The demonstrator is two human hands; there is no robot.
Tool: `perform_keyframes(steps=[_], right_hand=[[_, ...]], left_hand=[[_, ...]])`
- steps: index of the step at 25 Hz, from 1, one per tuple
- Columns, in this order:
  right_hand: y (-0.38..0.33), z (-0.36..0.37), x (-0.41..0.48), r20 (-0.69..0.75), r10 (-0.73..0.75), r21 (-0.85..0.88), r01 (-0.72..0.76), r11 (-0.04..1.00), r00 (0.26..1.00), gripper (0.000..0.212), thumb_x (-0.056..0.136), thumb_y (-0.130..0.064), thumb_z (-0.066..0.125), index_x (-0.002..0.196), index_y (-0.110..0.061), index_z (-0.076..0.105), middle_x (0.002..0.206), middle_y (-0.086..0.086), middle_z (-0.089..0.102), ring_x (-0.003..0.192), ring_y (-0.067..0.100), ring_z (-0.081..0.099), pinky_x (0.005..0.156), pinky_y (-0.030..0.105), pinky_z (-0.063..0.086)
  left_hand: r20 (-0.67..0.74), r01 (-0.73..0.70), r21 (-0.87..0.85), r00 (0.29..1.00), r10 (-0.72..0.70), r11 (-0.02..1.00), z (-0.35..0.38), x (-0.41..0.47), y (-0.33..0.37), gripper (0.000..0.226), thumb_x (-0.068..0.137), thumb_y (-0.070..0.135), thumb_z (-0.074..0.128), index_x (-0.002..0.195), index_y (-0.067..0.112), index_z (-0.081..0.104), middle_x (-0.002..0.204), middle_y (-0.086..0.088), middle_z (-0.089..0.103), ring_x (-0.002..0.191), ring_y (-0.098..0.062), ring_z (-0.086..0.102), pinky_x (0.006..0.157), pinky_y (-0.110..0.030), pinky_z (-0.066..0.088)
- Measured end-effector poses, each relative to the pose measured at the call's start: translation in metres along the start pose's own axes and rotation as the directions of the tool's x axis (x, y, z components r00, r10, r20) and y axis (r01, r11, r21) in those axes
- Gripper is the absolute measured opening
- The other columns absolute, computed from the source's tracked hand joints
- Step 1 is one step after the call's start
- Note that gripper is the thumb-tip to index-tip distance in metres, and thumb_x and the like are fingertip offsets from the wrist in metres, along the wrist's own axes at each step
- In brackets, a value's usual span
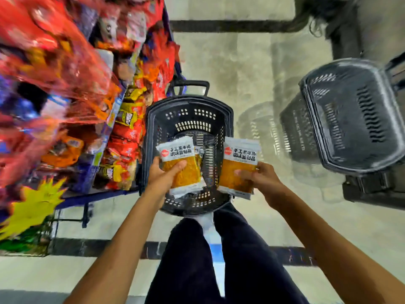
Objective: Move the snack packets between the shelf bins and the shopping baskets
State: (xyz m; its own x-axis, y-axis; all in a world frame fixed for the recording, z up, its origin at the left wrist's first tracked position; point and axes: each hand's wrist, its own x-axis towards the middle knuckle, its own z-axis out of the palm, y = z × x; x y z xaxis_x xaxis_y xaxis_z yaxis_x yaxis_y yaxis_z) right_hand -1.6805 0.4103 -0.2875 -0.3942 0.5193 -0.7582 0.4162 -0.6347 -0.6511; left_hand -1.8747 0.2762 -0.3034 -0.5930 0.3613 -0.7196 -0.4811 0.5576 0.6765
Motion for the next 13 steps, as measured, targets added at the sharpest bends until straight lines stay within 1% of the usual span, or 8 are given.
perform_keyframes(steps=[2, 3, 4, 5, 7, 9, 11, 13], right_hand=[[-0.003, -0.003, -0.035, -0.057, -0.040, 0.046, 0.043, 0.998, 0.998, 0.032, 0.077, 0.001, 0.070, 0.104, -0.013, 0.063, 0.103, 0.009, 0.068, 0.091, 0.024, 0.065, 0.065, 0.025, 0.055], [-0.001, -0.003, -0.051, -0.089, -0.048, 0.076, 0.055, 0.996, 0.995, 0.032, 0.076, 0.002, 0.070, 0.105, -0.013, 0.063, 0.104, 0.010, 0.068, 0.093, 0.025, 0.065, 0.070, 0.027, 0.056], [0.003, -0.001, -0.069, -0.122, -0.065, 0.110, 0.078, 0.991, 0.990, 0.032, 0.076, 0.002, 0.070, 0.105, -0.012, 0.063, 0.104, 0.010, 0.068, 0.094, 0.026, 0.065, 0.073, 0.029, 0.056], [0.009, 0.004, -0.088, -0.154, -0.081, 0.149, 0.104, 0.983, 0.985, 0.032, 0.076, 0.003, 0.069, 0.105, -0.011, 0.064, 0.102, 0.010, 0.069, 0.092, 0.026, 0.065, 0.074, 0.029, 0.056], [0.028, 0.015, -0.124, -0.226, -0.103, 0.229, 0.156, 0.961, 0.969, 0.031, 0.077, 0.003, 0.068, 0.106, -0.008, 0.064, 0.092, 0.007, 0.072, 0.082, 0.022, 0.068, 0.068, 0.028, 0.056], [0.053, 0.030, -0.158, -0.284, -0.124, 0.290, 0.208, 0.934, 0.951, 0.027, 0.077, 0.004, 0.066, 0.101, -0.008, 0.065, 0.082, 0.000, 0.074, 0.072, 0.014, 0.070, 0.062, 0.023, 0.056], [0.078, 0.043, -0.189, -0.343, -0.123, 0.347, 0.247, 0.905, 0.931, 0.026, 0.076, 0.003, 0.067, 0.098, -0.010, 0.066, 0.082, -0.001, 0.074, 0.073, 0.013, 0.070, 0.063, 0.022, 0.057], [0.105, 0.055, -0.217, -0.404, -0.101, 0.400, 0.275, 0.874, 0.909, 0.029, 0.074, 0.002, 0.069, 0.099, -0.011, 0.066, 0.089, 0.002, 0.074, 0.079, 0.017, 0.070, 0.066, 0.023, 0.058]], left_hand=[[0.051, -0.014, -0.029, 0.999, 0.016, 0.999, -0.007, -0.025, 0.009, 0.055, 0.078, 0.016, 0.074, 0.127, 0.013, 0.049, 0.118, -0.010, 0.064, 0.093, -0.022, 0.063, 0.079, -0.036, 0.052], [0.074, -0.019, -0.038, 0.997, 0.022, 0.999, -0.011, -0.038, 0.011, 0.058, 0.077, 0.016, 0.074, 0.129, 0.013, 0.049, 0.120, -0.011, 0.063, 0.096, -0.024, 0.063, 0.082, -0.037, 0.052], [0.103, -0.032, -0.039, 0.994, 0.036, 0.999, -0.016, -0.051, 0.012, 0.060, 0.076, 0.017, 0.075, 0.130, 0.013, 0.048, 0.120, -0.011, 0.063, 0.096, -0.024, 0.063, 0.080, -0.035, 0.053], [0.140, -0.049, -0.032, 0.989, 0.053, 0.998, -0.022, -0.064, 0.013, 0.062, 0.076, 0.018, 0.075, 0.131, 0.013, 0.047, 0.120, -0.010, 0.063, 0.094, -0.021, 0.064, 0.076, -0.032, 0.054], [0.234, -0.086, -0.016, 0.968, 0.087, 0.996, -0.032, -0.087, 0.014, 0.058, 0.078, 0.013, 0.073, 0.130, 0.012, 0.047, 0.114, -0.007, 0.064, 0.085, -0.013, 0.063, 0.061, -0.021, 0.055], [0.326, -0.117, -0.012, 0.939, 0.114, 0.993, -0.038, -0.109, 0.013, 0.051, 0.081, 0.007, 0.069, 0.127, 0.012, 0.048, 0.105, -0.005, 0.064, 0.080, -0.010, 0.062, 0.055, -0.017, 0.054], [0.409, -0.153, 0.027, 0.904, 0.129, 0.988, -0.041, -0.126, 0.008, 0.047, 0.081, 0.006, 0.069, 0.121, 0.017, 0.048, 0.100, -0.003, 0.064, 0.080, -0.011, 0.062, 0.059, -0.022, 0.056], [0.495, -0.190, 0.078, 0.860, 0.127, 0.979, -0.043, -0.142, 0.001, 0.045, 0.079, 0.007, 0.071, 0.118, 0.016, 0.049, 0.100, -0.003, 0.065, 0.081, -0.011, 0.063, 0.064, -0.025, 0.055]])
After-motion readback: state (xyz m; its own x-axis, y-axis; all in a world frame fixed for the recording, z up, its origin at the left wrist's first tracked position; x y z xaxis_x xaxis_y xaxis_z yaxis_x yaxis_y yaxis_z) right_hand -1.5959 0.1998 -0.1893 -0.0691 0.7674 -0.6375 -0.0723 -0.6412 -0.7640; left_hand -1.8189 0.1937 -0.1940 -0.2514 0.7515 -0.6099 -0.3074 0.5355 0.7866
